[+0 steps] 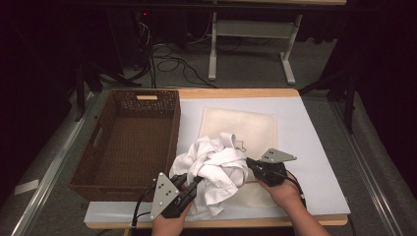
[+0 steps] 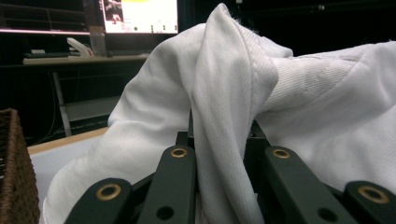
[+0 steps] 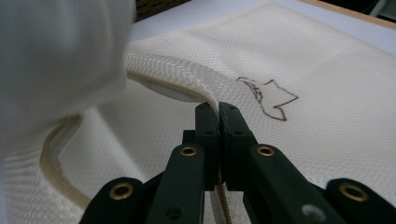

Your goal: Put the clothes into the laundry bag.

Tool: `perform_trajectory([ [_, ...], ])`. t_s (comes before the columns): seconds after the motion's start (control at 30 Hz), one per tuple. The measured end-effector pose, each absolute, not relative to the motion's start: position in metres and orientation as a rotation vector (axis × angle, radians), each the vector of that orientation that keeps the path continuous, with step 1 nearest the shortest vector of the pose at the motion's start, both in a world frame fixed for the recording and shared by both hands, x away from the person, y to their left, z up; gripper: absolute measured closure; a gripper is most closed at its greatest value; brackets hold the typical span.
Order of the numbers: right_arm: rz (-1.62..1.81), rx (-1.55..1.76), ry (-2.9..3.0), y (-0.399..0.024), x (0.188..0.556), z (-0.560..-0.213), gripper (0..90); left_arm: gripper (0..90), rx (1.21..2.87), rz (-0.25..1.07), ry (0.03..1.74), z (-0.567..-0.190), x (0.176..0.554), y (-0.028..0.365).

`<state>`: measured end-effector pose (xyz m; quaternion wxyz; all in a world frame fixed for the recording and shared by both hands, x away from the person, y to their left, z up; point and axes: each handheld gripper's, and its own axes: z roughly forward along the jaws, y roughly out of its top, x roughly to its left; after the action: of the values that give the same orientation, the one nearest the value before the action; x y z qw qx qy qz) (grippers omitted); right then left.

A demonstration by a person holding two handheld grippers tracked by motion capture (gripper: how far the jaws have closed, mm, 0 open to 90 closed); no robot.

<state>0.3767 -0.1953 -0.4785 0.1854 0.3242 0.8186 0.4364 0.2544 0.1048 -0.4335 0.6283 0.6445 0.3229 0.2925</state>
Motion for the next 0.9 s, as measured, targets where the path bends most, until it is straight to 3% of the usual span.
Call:
perform_trajectory([
  [0.9, 1.355, 0.957, 2.173, -0.215, 0.372, -0.458, 88.7, 79.5, 1.655, 0.592, 0.848, -0.463, 0.265, 0.083],
])
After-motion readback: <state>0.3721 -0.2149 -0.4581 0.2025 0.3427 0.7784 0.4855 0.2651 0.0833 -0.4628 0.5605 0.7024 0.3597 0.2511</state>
